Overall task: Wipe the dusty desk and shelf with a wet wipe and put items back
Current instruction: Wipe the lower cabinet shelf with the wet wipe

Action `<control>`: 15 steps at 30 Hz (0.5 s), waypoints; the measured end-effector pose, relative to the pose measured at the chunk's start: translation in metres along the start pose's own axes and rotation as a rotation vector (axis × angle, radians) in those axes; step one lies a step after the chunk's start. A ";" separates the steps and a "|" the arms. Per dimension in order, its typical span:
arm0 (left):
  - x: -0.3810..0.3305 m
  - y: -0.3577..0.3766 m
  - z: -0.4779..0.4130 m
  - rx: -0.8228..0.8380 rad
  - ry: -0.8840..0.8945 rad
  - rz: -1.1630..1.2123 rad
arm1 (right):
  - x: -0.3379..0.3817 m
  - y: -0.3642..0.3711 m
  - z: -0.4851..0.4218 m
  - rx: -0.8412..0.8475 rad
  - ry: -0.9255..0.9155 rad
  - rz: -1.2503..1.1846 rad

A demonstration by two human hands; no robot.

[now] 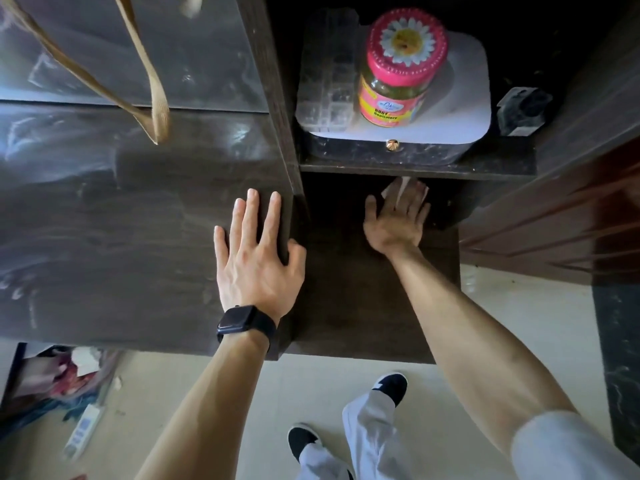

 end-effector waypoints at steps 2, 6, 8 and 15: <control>0.000 0.000 0.000 -0.002 -0.006 0.002 | 0.029 0.013 0.021 0.032 -0.230 0.057; 0.001 0.000 0.001 0.003 -0.005 0.011 | 0.028 0.052 0.134 0.134 -0.734 0.140; 0.001 0.000 0.000 0.006 0.000 0.013 | -0.005 0.057 0.175 0.171 -0.817 0.197; 0.001 0.000 0.000 0.000 -0.001 0.006 | -0.011 0.009 0.049 0.022 -0.349 0.211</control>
Point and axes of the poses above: each hand's wrist, its own z-axis away from the middle knuckle, its own y-axis out of the palm, x = y × z, the point moved 6 cm from there along -z, towards the middle knuckle
